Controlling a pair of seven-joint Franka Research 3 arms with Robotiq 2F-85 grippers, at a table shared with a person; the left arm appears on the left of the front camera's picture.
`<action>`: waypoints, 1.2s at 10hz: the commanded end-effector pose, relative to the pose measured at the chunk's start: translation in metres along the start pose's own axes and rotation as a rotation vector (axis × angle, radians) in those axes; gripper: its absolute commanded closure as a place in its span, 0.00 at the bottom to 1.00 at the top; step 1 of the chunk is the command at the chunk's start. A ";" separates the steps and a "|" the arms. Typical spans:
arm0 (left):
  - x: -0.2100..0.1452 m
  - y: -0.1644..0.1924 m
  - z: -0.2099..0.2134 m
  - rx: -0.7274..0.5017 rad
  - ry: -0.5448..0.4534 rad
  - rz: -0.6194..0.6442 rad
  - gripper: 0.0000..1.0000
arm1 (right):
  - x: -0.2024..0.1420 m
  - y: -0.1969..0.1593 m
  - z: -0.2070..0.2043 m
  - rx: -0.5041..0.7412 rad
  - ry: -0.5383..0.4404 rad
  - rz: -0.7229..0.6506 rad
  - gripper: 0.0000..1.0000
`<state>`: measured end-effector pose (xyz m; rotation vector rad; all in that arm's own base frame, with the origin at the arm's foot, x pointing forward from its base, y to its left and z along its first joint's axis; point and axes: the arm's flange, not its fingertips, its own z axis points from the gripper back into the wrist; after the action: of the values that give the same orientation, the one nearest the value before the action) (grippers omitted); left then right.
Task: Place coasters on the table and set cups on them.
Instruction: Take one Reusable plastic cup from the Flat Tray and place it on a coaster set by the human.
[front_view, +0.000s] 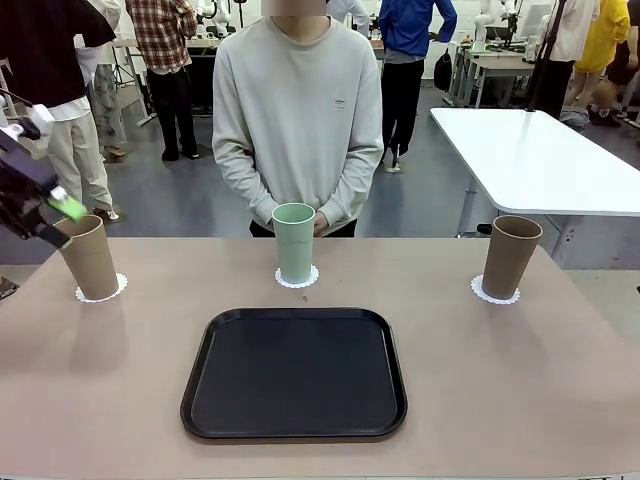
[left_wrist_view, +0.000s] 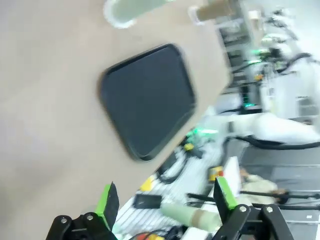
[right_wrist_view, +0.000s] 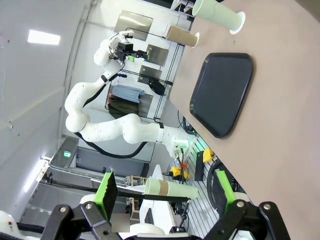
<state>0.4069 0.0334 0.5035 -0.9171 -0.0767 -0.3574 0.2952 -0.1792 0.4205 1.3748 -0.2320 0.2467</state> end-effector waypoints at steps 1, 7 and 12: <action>0.008 0.059 0.047 -0.491 -0.076 0.113 0.00 | -0.001 0.000 -0.001 0.007 0.001 0.006 0.00; -0.025 0.147 0.089 -0.764 -0.274 0.118 0.00 | -0.001 0.000 -0.001 0.007 0.001 0.006 0.00; -0.009 0.088 0.085 -0.373 -0.192 0.113 0.00 | -0.001 0.000 -0.001 0.007 0.001 0.006 0.00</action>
<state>0.4391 0.1665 0.4851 -1.3839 -0.1682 -0.1959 0.2953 -0.1792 0.4206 1.3747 -0.2321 0.2470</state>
